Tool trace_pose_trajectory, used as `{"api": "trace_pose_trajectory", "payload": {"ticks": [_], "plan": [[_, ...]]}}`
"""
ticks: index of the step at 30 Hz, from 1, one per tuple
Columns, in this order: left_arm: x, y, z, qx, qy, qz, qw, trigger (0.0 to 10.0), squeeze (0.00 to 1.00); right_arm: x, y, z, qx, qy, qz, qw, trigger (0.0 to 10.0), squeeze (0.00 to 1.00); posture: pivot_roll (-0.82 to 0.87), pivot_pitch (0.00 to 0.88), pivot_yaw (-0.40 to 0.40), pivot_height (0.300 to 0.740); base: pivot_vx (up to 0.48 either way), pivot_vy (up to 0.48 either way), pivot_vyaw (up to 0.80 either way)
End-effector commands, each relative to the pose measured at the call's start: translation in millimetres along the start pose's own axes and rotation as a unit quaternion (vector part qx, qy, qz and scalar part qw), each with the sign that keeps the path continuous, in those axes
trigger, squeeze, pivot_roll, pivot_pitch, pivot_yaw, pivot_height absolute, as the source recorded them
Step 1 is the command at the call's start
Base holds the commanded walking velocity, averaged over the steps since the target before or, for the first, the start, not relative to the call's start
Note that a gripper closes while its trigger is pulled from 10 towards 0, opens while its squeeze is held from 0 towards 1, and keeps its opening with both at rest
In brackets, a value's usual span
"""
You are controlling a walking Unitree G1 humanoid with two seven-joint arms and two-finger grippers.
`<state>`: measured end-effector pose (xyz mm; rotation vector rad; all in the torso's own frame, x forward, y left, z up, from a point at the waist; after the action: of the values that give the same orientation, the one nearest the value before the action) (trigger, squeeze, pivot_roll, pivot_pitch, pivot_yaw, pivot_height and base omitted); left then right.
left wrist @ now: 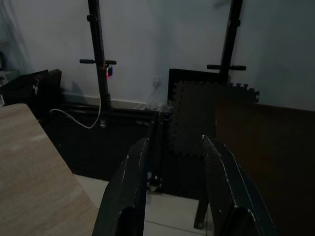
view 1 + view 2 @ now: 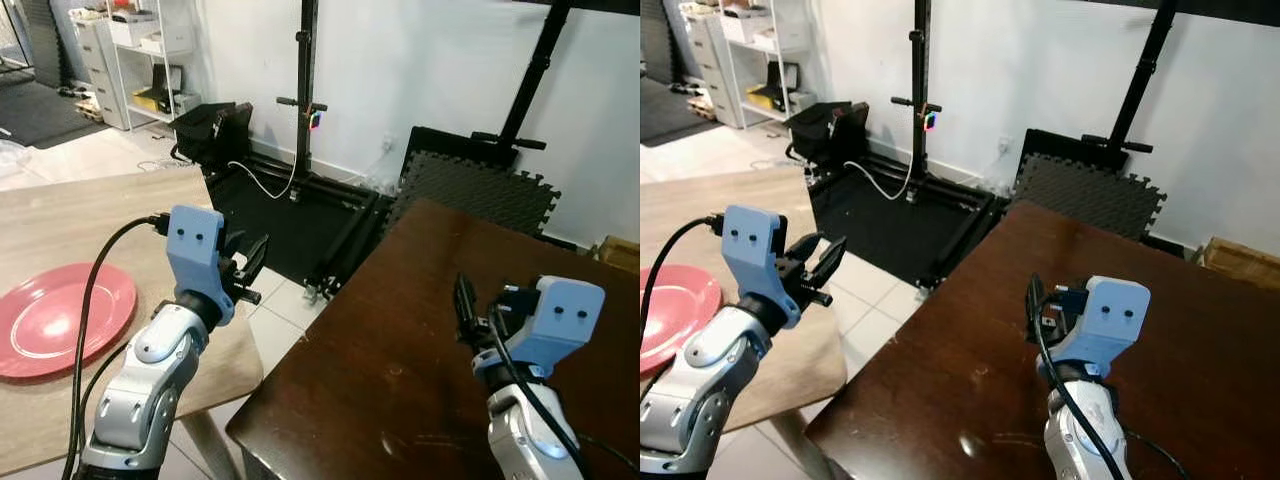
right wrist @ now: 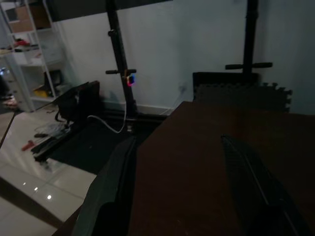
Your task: Setting the table
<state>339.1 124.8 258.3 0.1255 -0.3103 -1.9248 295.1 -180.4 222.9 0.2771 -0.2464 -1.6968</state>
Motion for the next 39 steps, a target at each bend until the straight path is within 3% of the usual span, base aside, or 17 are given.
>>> {"api": "trace_pose_trajectory", "payload": {"ticks": [1,6,12,22,31,39], "plan": [[-2.1,-0.4,-2.5,-0.007,0.000,0.005,1.000,10.0,0.00,3.4,-1.9,-1.2,-0.004,-0.007,-0.008,1.000,10.0,0.00,0.02,0.017,0.015,0.740,0.000,0.439,0.00],[-2.4,-0.4,-3.1,-0.008,0.001,0.006,1.000,10.0,0.00,3.8,-2.3,-1.2,-0.004,-0.007,-0.008,1.000,10.0,0.00,0.02,0.019,0.016,0.740,0.000,0.439,0.00],[-1.8,0.5,-6.7,-0.019,0.023,0.004,1.000,10.0,0.00,3.8,-2.6,-1.6,-0.005,-0.007,-0.009,1.000,10.0,0.00,0.02,0.021,0.017,0.740,0.000,0.000,0.00],[-2.6,1.0,-8.3,-0.022,0.007,0.010,1.000,10.0,0.00,4.7,-3.5,-1.9,-0.007,-0.008,-0.010,1.000,10.0,0.00,0.01,0.024,0.016,0.740,0.000,0.000,0.00],[-3.0,1.6,-9.0,-0.024,0.005,0.012,1.000,10.0,0.00,5.1,-3.9,-2.3,-0.010,-0.008,-0.012,1.000,10.0,0.00,0.01,0.028,0.016,0.740,0.000,0.472,0.00],[-2.6,2.1,-9.0,-0.025,0.005,0.011,1.000,10.0,0.00,6.7,-3.8,-4.4,-0.018,-0.002,-0.017,1.000,10.0,0.00,0.01,0.027,0.019,0.740,0.000,0.476,-0.80]]}}
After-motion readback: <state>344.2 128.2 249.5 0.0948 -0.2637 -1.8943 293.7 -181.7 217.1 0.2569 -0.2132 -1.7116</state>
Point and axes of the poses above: a point about 5 cm out from each wrist's last joint towards the gripper, its own y axis pointing out of the wrist towards the gripper, its own z axis along the axis of the wrist's last joint, x = y × z, the point moved 3 cm from there along y, pointing out of the wrist towards the gripper, and after that the axes turned 6 degrees about -y, right-handed, at the moved point
